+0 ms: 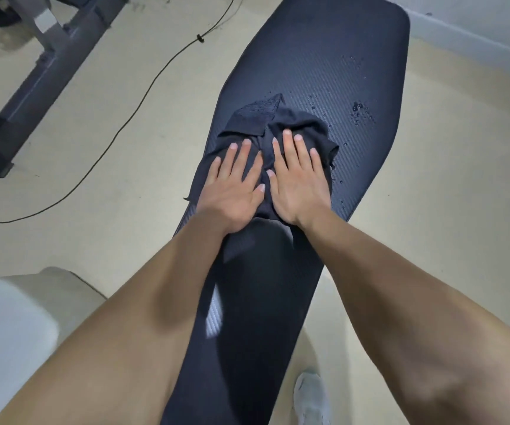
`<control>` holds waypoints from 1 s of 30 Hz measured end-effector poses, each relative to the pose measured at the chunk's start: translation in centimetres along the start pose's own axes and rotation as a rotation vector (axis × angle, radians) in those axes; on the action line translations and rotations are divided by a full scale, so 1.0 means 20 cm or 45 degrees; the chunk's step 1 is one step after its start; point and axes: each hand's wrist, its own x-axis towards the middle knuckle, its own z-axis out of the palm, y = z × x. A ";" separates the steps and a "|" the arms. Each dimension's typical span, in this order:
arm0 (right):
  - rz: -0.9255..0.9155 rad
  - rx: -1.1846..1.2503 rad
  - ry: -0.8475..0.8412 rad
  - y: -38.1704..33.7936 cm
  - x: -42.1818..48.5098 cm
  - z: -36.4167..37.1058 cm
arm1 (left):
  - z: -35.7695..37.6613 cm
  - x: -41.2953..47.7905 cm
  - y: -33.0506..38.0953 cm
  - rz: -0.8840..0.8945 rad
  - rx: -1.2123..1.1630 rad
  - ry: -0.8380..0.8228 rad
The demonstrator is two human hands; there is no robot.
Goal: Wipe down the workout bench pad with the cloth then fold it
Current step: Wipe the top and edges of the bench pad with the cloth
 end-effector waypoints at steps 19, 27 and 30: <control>-0.210 -0.097 -0.097 -1.05 -0.90 0.29 | 0.40 -1.39 -0.40 -0.301 -0.722 -0.027; -0.300 -0.048 -0.164 -1.46 -1.36 0.43 | 0.55 -2.02 -0.51 -0.330 -0.714 -0.098; -0.296 -0.047 -0.174 -1.59 -1.54 0.48 | 0.59 -2.23 -0.53 -0.425 -0.721 -0.134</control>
